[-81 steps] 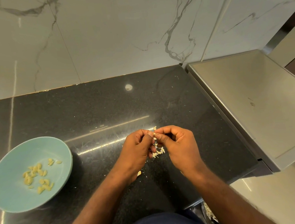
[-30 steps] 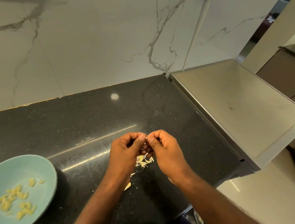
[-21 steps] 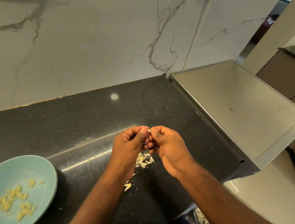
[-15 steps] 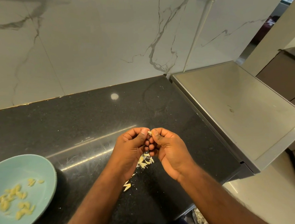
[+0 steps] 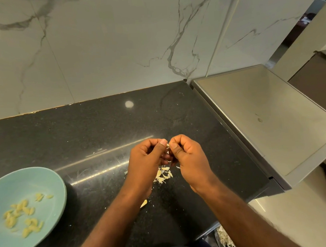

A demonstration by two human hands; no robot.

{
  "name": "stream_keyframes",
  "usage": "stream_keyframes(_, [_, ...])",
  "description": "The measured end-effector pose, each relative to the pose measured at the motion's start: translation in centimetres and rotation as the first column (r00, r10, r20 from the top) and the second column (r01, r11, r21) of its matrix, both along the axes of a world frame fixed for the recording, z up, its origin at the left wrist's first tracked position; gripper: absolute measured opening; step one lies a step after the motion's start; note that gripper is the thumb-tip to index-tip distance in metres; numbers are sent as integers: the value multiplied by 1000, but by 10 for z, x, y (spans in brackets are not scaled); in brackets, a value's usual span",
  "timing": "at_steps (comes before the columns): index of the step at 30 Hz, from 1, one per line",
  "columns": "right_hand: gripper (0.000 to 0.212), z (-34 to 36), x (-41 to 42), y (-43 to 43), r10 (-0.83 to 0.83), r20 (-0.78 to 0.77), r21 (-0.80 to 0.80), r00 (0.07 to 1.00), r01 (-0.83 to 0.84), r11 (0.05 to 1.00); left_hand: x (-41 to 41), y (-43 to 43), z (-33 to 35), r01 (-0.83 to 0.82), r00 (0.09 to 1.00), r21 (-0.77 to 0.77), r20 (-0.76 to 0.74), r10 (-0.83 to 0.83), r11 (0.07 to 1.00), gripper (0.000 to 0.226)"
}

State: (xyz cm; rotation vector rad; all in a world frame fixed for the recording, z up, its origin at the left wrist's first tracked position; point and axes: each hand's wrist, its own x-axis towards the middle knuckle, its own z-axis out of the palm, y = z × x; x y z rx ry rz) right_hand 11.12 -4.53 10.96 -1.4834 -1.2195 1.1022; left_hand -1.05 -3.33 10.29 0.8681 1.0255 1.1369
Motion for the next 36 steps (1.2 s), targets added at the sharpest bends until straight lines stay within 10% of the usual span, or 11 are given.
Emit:
stream_keyframes(3, [26,1,0,1,-3,1,13,1000,3,1000,-3,2,2,78,986,-94,157,-63,993,17])
stream_keyframes(13, [21,-11,-7,-3,-39,147,57,988,31,998,-4,-5,-2,25,995,62,-98,-19,998,12])
stream_keyframes(18, [24,-9,-6,-4,39,155,100,987,-55,993,-9,-5,3,72,991,-83,119,-61,994,13])
stream_keyframes(29, [22,-15,-9,-2,4,297,110,955,-38,993,-12,-6,-2,5,989,119,-145,13,993,10])
stream_keyframes(36, [18,-6,-11,-8,48,230,152,972,-85,985,-15,-2,0,81,993,-29,91,-78,996,15])
